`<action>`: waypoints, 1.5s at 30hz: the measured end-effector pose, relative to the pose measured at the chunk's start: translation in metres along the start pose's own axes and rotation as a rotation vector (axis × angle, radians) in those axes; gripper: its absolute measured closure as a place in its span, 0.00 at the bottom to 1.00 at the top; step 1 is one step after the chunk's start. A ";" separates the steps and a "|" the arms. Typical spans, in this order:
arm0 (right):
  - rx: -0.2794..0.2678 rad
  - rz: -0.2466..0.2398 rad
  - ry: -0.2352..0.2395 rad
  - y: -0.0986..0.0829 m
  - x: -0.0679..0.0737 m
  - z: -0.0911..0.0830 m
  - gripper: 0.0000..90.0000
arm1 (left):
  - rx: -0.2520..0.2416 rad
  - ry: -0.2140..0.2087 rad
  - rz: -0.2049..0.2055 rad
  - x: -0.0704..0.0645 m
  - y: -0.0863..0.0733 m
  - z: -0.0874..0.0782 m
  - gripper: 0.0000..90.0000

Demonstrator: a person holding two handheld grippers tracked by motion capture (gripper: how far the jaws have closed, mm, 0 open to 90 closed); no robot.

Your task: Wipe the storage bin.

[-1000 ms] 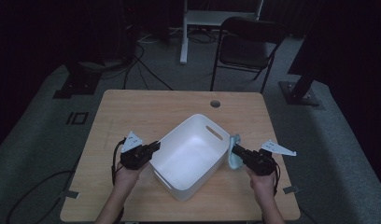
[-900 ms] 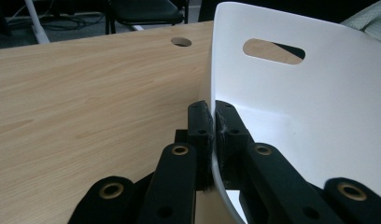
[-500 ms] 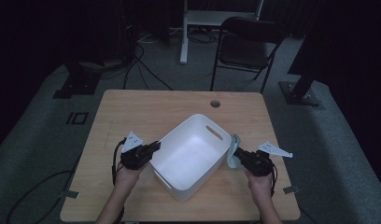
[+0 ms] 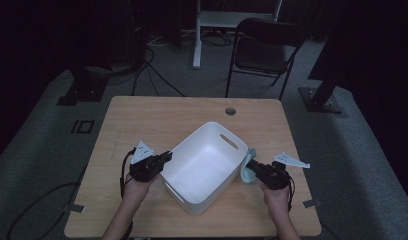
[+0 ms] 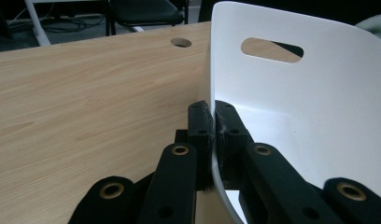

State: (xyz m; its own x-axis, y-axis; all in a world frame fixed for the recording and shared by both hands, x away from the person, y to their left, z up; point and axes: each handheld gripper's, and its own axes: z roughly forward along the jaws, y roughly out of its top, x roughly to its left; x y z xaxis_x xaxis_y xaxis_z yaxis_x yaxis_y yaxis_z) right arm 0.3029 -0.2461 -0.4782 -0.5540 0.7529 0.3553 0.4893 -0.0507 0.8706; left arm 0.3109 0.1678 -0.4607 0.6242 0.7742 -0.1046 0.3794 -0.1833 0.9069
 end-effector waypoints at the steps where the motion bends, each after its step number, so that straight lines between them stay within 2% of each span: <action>1: 0.011 -0.001 -0.005 -0.001 0.000 0.002 0.95 | -0.001 0.003 0.002 0.000 0.000 0.000 0.97; 3: 0.014 0.012 0.001 -0.001 0.000 0.002 0.95 | -0.001 0.006 0.002 -0.001 0.000 0.000 0.97; 6: 0.002 0.003 0.003 0.003 0.005 -0.003 0.95 | -0.003 0.004 -0.001 -0.001 0.000 0.001 0.97; 10: 0.002 -0.007 -0.022 0.002 0.006 -0.002 0.95 | -0.001 0.001 0.005 -0.002 0.001 0.002 0.97; 13: 0.020 0.016 -0.007 -0.002 0.001 0.001 0.95 | -0.003 0.004 0.002 -0.002 0.001 0.002 0.97; 15: 0.015 0.029 0.014 -0.001 0.001 0.000 0.95 | -0.005 0.003 -0.001 -0.002 0.000 0.002 0.97; 17: -0.003 0.020 0.033 0.001 0.005 -0.003 0.95 | -0.005 0.001 -0.001 -0.002 0.001 0.003 0.97; 20: -0.003 -0.014 0.017 0.001 0.011 -0.002 0.95 | -0.004 -0.003 -0.002 -0.002 0.001 0.002 0.97; 23: 0.027 -0.010 0.005 -0.003 0.009 0.003 0.95 | -0.003 0.005 0.005 -0.003 0.001 0.002 0.97; 26: 0.041 0.012 0.015 -0.006 0.007 0.006 0.95 | -0.003 0.008 0.008 -0.003 0.001 0.003 0.97; 31: -0.005 -0.002 0.029 0.002 0.014 -0.003 0.95 | -0.003 0.001 0.005 -0.003 0.001 0.003 0.97; 33: -0.008 -0.013 0.023 0.000 0.014 -0.002 0.95 | -0.004 0.000 0.006 -0.003 0.001 0.003 0.97; 39: 0.029 0.005 0.028 -0.002 0.012 0.001 0.95 | -0.006 0.010 0.000 -0.004 0.001 0.003 0.97; 41: 0.012 0.009 0.046 0.001 0.016 -0.003 0.95 | -0.006 0.007 0.000 -0.004 0.001 0.004 0.97; 43: 0.018 -0.042 0.010 0.003 0.026 -0.005 0.95 | -0.006 0.000 -0.007 -0.003 0.001 0.004 0.97; 45: 0.019 -0.058 -0.010 0.000 0.029 -0.003 0.95 | -0.007 0.003 -0.003 -0.004 0.001 0.004 0.97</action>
State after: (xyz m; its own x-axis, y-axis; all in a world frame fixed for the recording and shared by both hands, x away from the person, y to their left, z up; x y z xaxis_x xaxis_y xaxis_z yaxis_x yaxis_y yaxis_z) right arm 0.2850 -0.2262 -0.4664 -0.5751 0.7609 0.3004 0.4691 0.0059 0.8831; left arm 0.3114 0.1625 -0.4613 0.6210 0.7766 -0.1058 0.3760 -0.1768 0.9096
